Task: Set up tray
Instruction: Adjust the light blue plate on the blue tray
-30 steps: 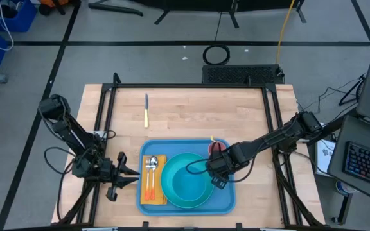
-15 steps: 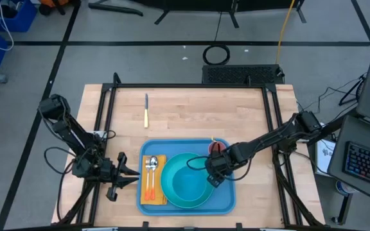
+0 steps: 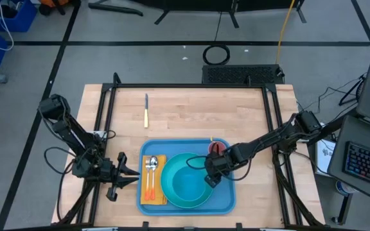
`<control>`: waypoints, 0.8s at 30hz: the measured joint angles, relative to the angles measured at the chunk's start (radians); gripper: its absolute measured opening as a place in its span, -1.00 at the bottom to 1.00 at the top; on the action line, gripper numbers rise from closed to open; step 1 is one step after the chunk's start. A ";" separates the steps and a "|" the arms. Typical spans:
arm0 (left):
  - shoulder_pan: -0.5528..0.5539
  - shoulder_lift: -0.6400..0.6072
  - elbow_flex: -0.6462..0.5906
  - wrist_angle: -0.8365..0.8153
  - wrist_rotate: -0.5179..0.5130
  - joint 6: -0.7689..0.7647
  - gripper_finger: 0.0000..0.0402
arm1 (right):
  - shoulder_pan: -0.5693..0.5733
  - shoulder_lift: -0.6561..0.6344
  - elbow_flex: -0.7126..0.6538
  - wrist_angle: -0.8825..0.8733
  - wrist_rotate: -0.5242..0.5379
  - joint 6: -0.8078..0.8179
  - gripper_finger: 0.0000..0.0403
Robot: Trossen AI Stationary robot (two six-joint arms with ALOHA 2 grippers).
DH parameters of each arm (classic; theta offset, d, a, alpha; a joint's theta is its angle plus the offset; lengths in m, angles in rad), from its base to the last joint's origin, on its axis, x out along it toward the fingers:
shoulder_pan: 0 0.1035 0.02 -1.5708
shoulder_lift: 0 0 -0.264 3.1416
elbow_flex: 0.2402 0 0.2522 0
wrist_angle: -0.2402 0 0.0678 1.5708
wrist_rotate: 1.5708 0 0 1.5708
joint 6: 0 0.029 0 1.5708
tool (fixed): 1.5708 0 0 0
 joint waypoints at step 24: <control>0.000 -0.001 0.000 -0.001 0.000 0.000 -0.58 | -0.011 0.025 0.000 -0.020 0.030 0.027 0.05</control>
